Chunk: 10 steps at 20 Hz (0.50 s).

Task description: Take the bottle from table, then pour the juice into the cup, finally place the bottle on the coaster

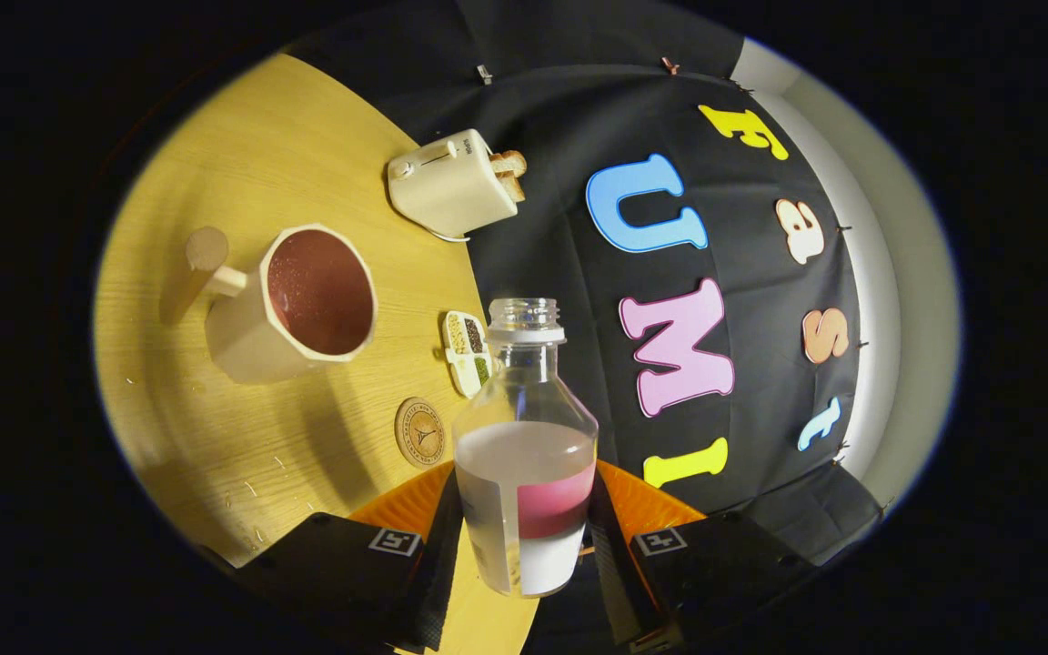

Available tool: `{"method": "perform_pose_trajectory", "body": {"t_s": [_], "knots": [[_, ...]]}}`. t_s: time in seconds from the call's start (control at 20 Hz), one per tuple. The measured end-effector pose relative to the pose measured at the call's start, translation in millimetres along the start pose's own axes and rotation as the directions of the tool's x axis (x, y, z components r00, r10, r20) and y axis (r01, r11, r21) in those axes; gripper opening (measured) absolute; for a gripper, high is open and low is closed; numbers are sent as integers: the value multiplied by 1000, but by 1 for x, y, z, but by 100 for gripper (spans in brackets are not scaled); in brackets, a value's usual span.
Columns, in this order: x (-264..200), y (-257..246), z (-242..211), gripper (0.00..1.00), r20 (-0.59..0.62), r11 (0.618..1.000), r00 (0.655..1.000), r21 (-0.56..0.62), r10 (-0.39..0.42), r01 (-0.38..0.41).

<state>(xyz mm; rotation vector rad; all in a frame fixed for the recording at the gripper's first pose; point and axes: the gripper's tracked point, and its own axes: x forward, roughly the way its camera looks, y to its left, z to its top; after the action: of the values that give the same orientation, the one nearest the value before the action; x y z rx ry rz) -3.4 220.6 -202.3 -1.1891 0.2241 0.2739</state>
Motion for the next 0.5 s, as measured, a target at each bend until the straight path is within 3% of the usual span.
{"method": "perform_pose_trajectory", "body": {"t_s": [0.5], "knots": [[2,19,4,70,1,984,999,-171,45,-44]]}}
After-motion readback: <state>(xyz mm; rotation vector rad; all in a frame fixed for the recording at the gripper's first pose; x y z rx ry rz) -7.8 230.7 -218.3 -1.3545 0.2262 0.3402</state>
